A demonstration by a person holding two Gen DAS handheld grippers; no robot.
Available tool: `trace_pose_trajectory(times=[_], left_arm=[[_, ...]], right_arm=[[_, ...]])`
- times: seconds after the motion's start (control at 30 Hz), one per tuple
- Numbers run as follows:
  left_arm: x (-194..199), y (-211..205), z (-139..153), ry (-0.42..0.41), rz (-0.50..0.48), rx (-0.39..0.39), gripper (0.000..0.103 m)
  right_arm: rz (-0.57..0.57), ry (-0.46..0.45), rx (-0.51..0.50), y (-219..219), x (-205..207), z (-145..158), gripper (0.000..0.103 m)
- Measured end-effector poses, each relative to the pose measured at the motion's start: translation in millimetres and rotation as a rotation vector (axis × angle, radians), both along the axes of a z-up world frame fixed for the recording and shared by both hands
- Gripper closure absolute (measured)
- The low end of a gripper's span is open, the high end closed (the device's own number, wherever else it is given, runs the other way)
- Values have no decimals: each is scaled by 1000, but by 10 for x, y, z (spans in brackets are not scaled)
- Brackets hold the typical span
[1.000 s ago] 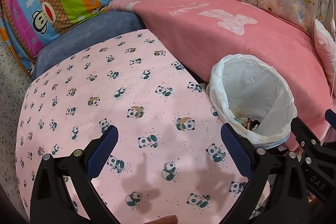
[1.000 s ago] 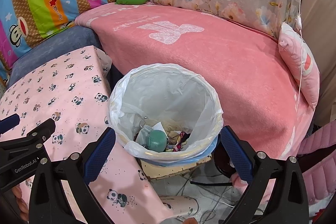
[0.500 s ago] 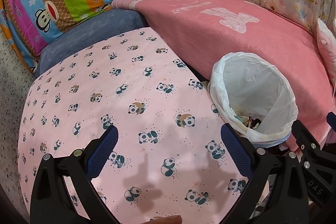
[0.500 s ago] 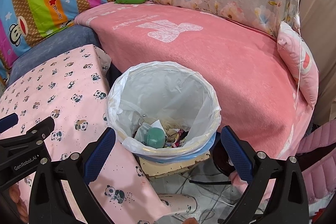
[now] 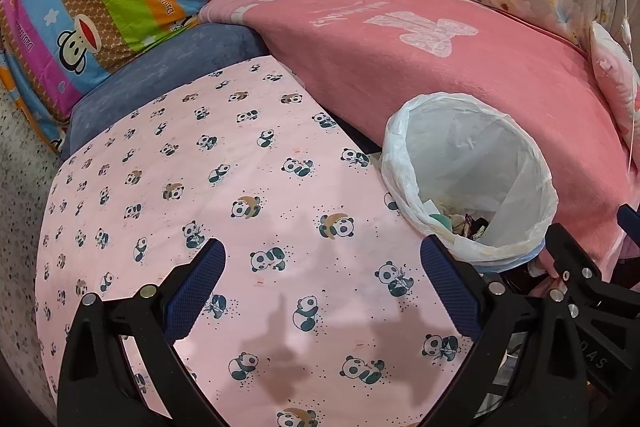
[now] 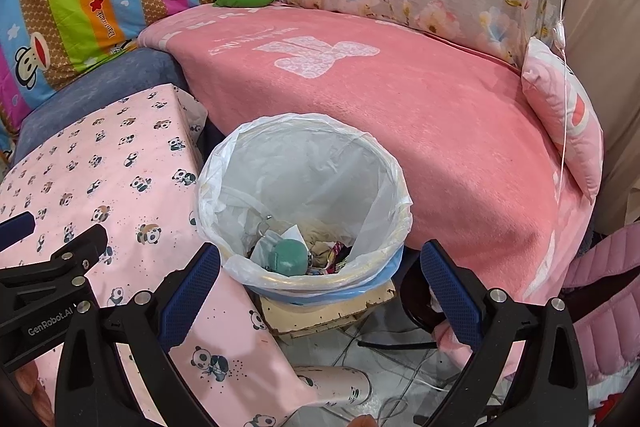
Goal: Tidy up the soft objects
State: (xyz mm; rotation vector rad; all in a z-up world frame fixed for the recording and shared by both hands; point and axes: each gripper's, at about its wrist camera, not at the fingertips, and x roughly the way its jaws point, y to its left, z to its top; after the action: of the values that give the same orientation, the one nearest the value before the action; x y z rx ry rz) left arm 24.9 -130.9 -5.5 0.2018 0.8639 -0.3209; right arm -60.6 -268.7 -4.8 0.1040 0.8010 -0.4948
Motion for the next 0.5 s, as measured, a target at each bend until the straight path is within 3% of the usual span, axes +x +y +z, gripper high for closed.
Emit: trace_pose_trajectory(times=[0.5], left_arm=[[-54, -46, 0, -8, -16, 1, 10]], right_arm=[[-18, -4, 6, -41, -46, -23, 7]])
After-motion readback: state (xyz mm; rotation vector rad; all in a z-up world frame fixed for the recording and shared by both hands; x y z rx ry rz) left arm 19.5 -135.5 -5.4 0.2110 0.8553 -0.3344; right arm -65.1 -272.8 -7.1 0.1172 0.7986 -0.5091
